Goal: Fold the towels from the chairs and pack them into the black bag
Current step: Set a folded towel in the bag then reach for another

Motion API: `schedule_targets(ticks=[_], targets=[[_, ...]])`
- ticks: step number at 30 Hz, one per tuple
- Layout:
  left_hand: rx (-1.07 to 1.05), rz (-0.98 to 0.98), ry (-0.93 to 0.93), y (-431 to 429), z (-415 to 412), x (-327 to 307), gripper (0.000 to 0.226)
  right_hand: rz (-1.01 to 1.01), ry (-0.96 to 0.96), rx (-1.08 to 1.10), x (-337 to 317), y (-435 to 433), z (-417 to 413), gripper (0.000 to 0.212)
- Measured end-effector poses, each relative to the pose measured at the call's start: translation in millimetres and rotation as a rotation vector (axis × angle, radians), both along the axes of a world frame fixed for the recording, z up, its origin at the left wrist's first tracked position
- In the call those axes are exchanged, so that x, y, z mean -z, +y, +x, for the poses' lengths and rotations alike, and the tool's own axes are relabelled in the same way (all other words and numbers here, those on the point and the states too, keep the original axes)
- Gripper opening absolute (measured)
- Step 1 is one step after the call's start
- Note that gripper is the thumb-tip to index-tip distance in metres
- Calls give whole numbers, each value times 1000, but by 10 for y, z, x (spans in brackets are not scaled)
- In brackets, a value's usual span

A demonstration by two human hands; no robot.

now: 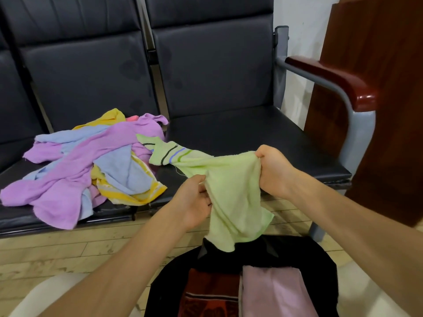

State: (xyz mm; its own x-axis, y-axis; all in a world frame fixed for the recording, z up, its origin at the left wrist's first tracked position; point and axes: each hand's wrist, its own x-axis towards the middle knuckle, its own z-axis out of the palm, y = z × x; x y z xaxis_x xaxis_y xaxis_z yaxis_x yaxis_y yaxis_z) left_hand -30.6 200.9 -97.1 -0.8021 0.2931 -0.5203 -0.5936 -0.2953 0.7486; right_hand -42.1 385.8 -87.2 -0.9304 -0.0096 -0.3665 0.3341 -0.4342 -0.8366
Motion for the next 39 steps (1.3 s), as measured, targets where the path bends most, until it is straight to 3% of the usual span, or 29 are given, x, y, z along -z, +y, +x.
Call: schedule_targets(ticks=[4,9,13,17,23,27,29,32,37,39], targets=[[2,126,-46,18,-13,-21,29,51,34,-39,-66,30,12,25],[113,44,33,-22,-37,-73,32,186,21,18,-98,61,34,32],[168,39,97,-62,-22,-104,46,319,27,61,-142,110,35,12],[169,19,95,-89,-23,-105,46,700,8,-192,-140,248,7,21],[116,-19,113,-118,-35,-148,30,911,-124,-427,-109,337,9,39],[61,-32,128,-138,-49,-157,33,1112,-171,-494,-98,295,46,46],[19,-56,128,-143,-53,-159,36,1019,-116,-445,-137,270,67,37],[-35,-33,133,-158,-64,-182,35,718,40,-248,-229,245,94,21],[-98,125,192,-231,-114,-273,30,198,100,201,-249,307,63,15],[-69,163,227,-255,-119,-332,30,85,76,316,-237,343,30,19]])
